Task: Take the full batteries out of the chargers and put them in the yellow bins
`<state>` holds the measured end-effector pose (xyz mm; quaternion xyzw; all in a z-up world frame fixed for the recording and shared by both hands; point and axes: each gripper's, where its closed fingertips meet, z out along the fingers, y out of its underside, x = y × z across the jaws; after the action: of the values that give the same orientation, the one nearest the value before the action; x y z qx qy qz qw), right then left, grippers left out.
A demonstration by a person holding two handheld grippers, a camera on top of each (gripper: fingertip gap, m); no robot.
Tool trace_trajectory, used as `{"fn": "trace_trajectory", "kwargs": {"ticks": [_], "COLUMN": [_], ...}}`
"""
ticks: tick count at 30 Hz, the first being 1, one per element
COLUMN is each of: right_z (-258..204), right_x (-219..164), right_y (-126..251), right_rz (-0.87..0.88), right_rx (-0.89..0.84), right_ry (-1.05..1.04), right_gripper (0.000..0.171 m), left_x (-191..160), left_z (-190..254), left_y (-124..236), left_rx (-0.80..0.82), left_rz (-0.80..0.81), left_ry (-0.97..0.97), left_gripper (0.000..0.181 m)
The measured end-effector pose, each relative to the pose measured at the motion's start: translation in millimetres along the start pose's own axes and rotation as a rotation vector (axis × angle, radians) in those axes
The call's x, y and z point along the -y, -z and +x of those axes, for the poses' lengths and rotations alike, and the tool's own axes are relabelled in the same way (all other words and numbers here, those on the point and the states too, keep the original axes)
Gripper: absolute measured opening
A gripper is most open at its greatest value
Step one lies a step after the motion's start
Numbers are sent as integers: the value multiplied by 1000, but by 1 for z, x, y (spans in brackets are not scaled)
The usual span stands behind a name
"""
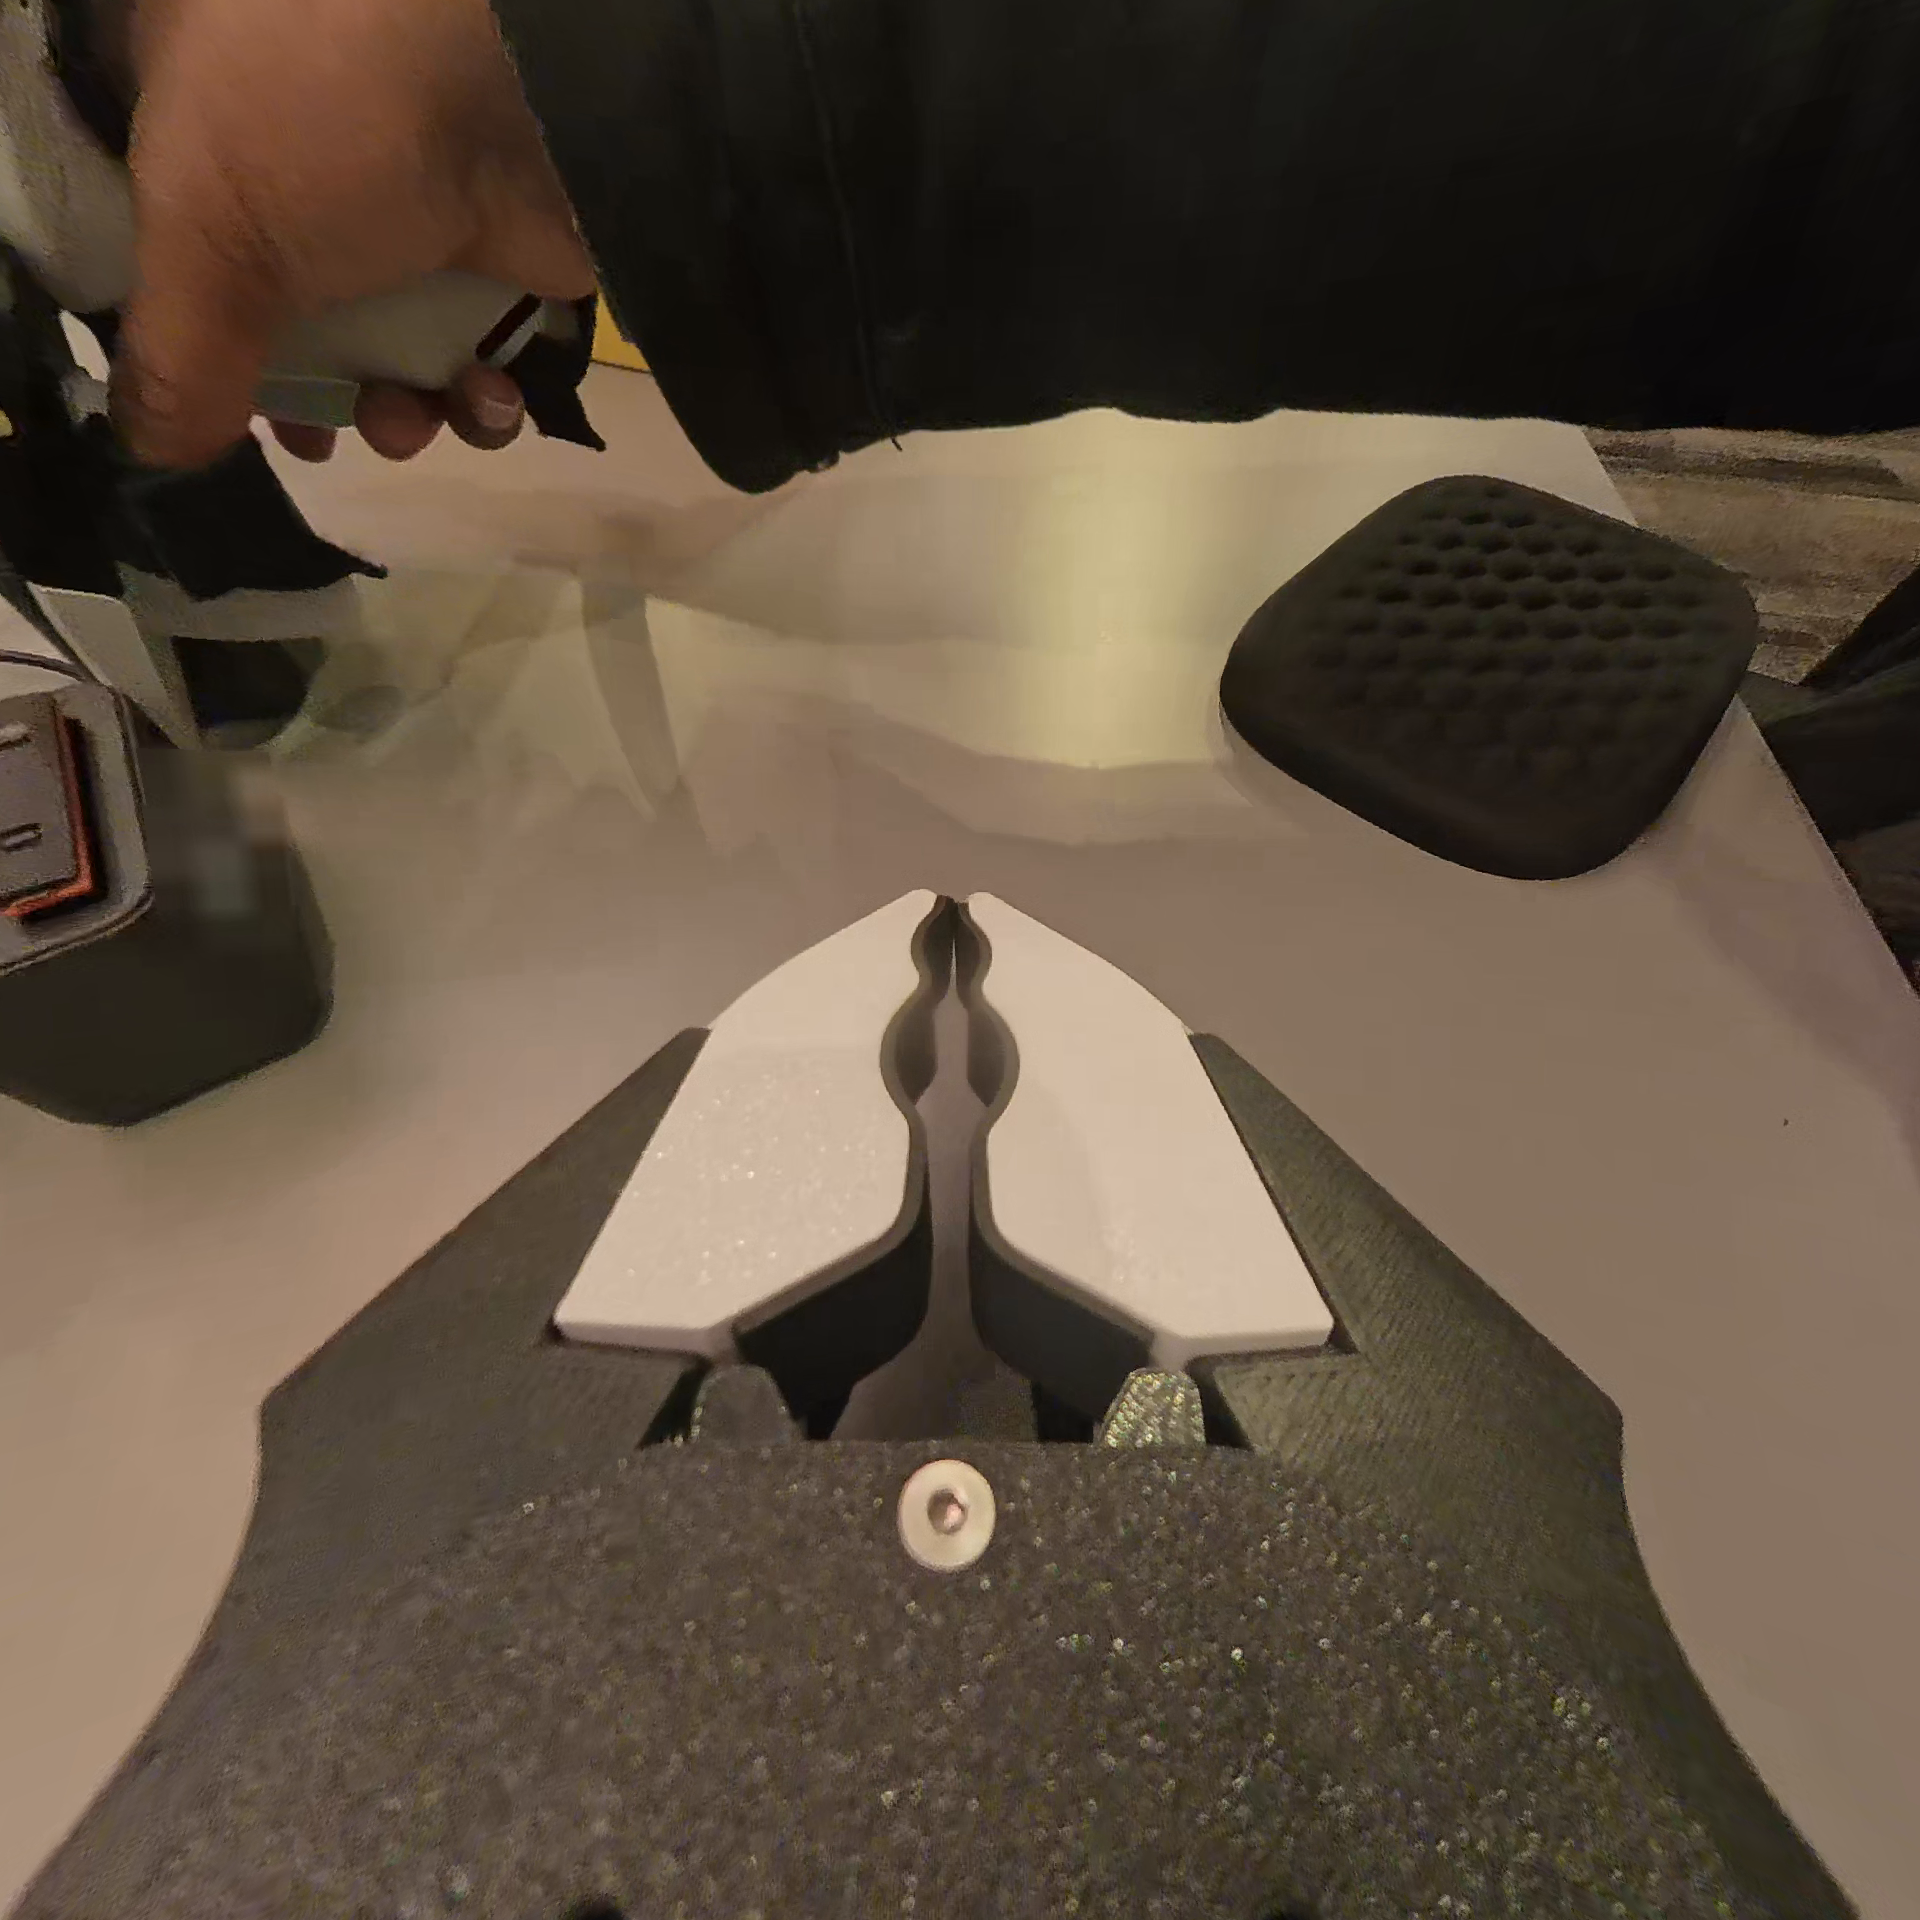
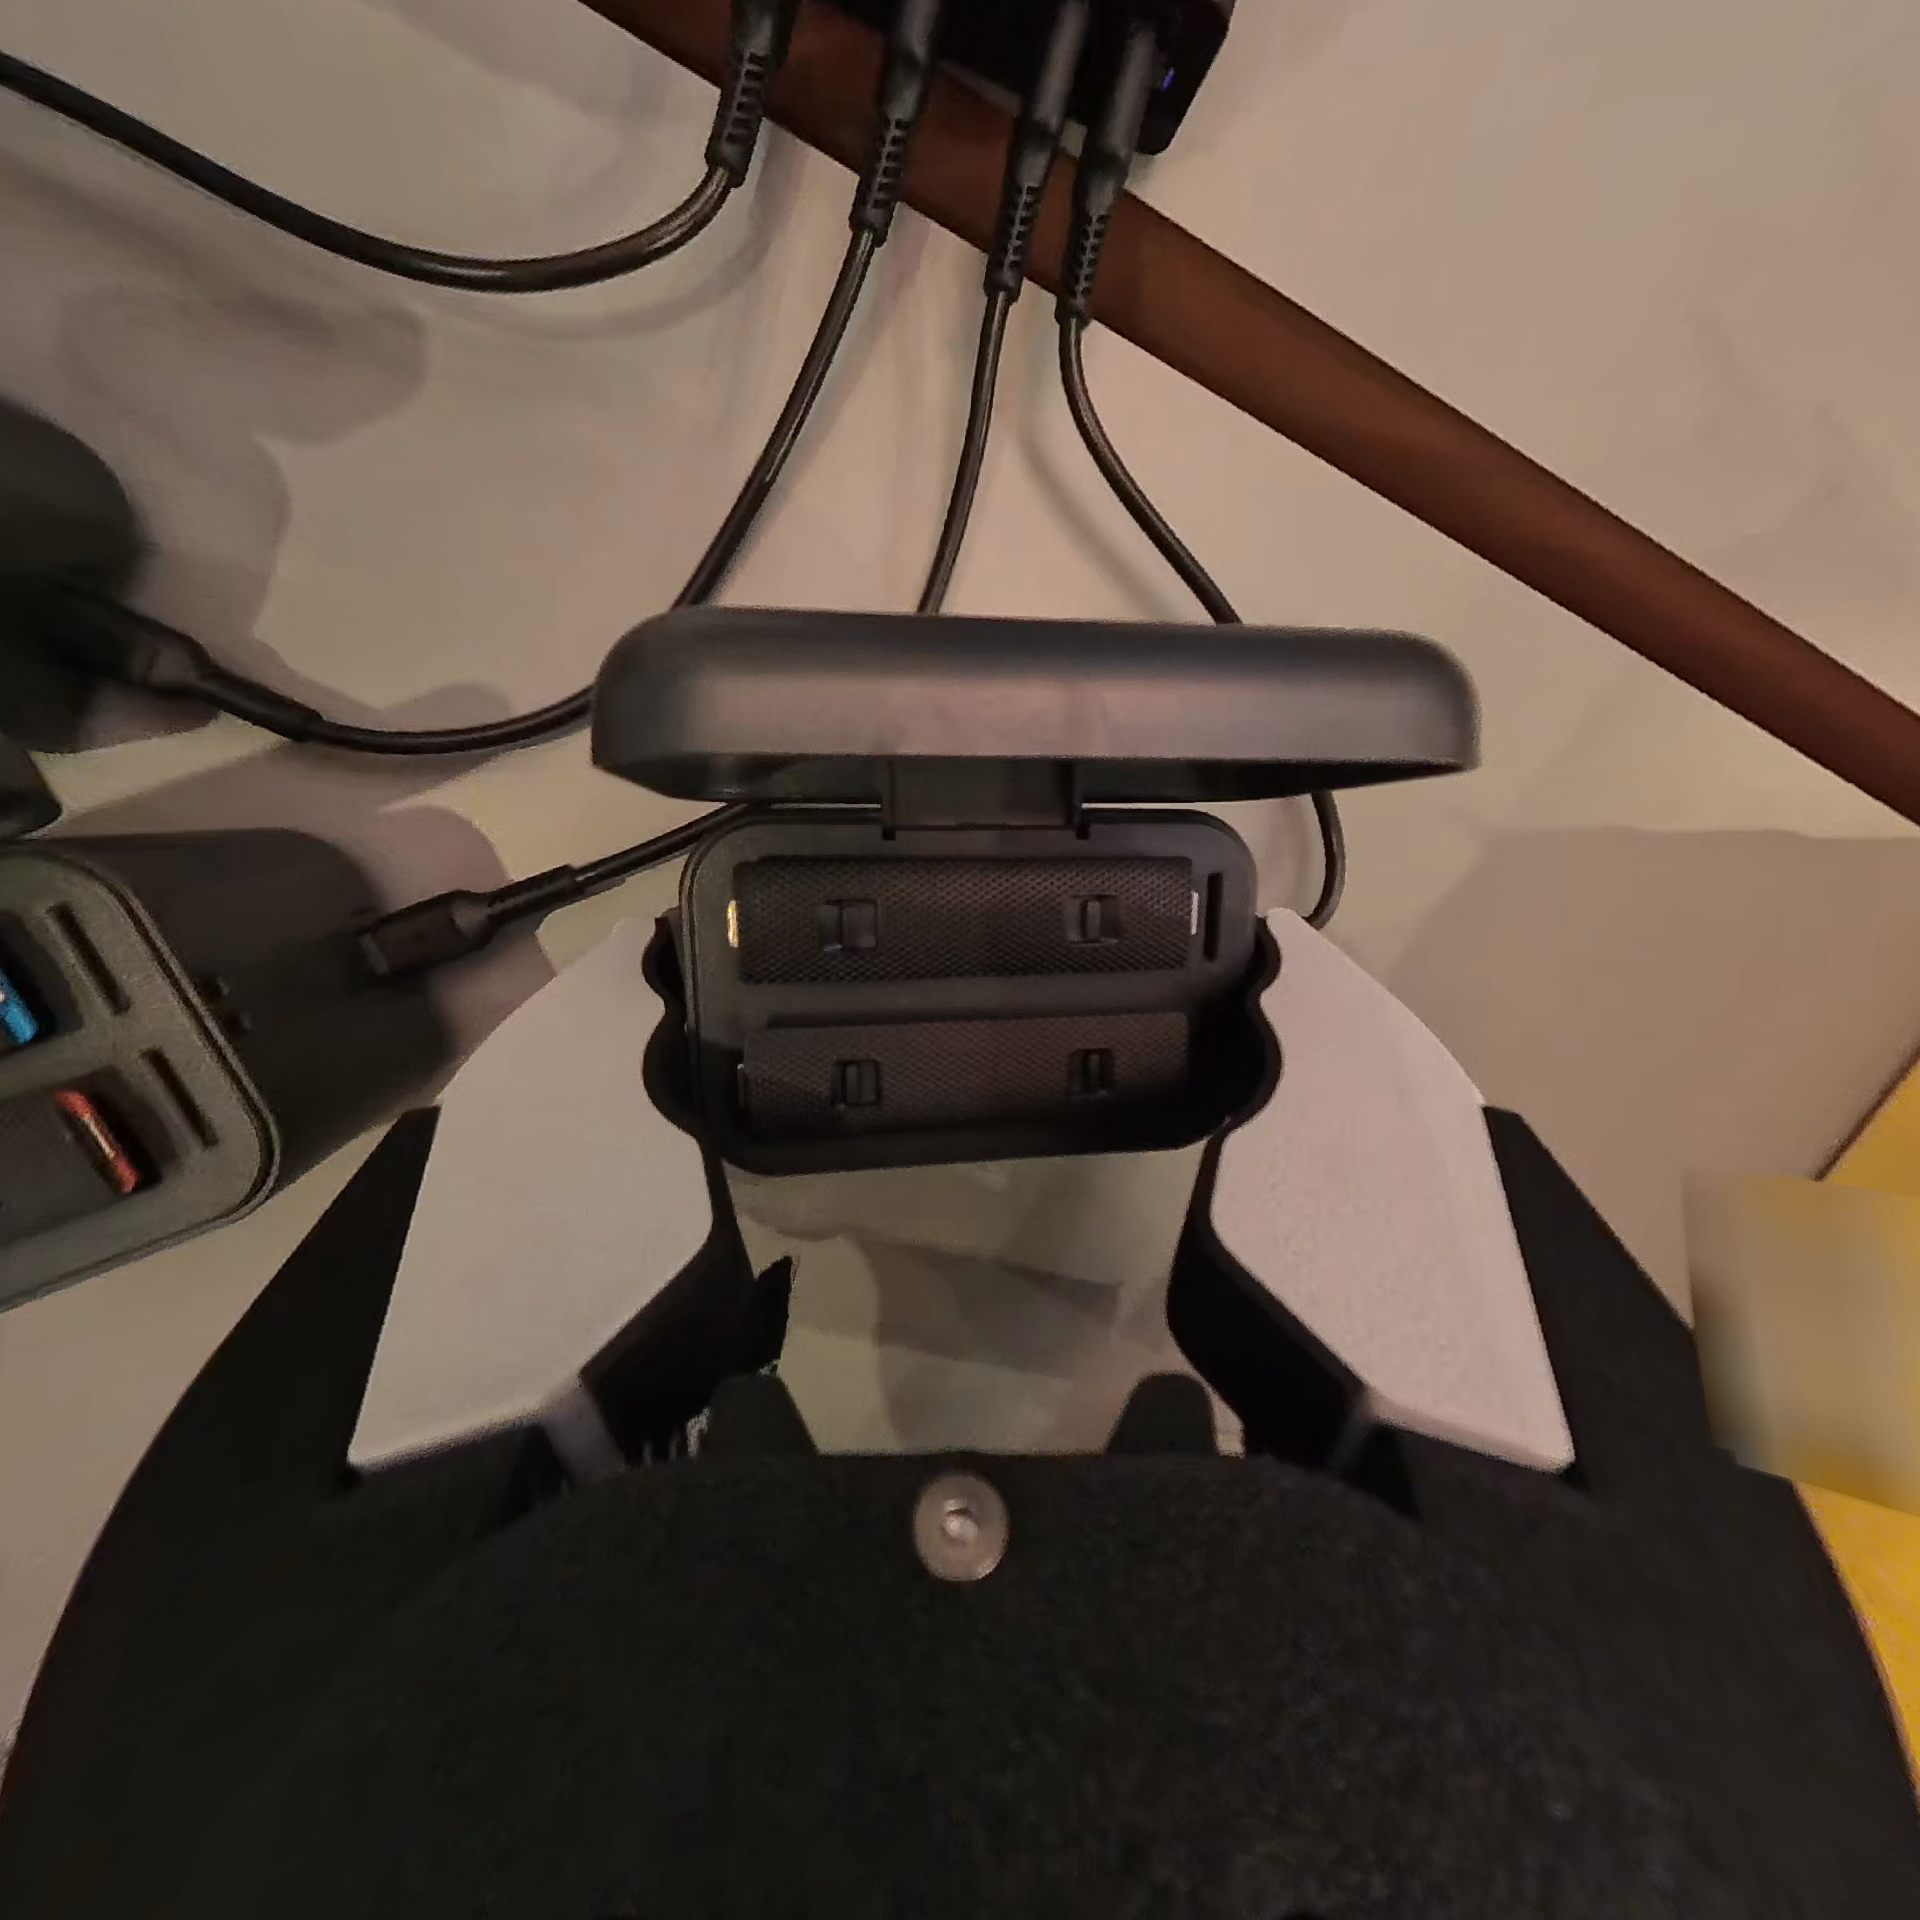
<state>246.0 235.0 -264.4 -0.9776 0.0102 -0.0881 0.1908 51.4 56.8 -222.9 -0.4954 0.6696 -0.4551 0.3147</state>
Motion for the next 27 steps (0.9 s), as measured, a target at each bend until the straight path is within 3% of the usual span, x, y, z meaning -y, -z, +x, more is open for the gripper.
{"fn": "trace_trajectory", "kwargs": {"ticks": [6,12,17,22,27], "right_z": [5,-22,-56,-102,-124], "right_x": [-2,5,-17,-60,-67], "right_y": [19,81,134,145,146], "right_rz": [59,422,775,849,954], "right_rx": [-1,108,201,194,93], "right_ry": [76,139,-27,-58,-3], "right_gripper": [106,108,72,41,1], "left_x": [0,3,11,26,30], "left_z": [-17,-37,-53,-85,-114], "left_y": [7,14,25,55,89], "left_rx": [91,172,272,471,675], "left_rz": [7,37,101,215,288], "left_ry": [9,59,69,99,121], "left_gripper": [0,1,0,0,0]}}
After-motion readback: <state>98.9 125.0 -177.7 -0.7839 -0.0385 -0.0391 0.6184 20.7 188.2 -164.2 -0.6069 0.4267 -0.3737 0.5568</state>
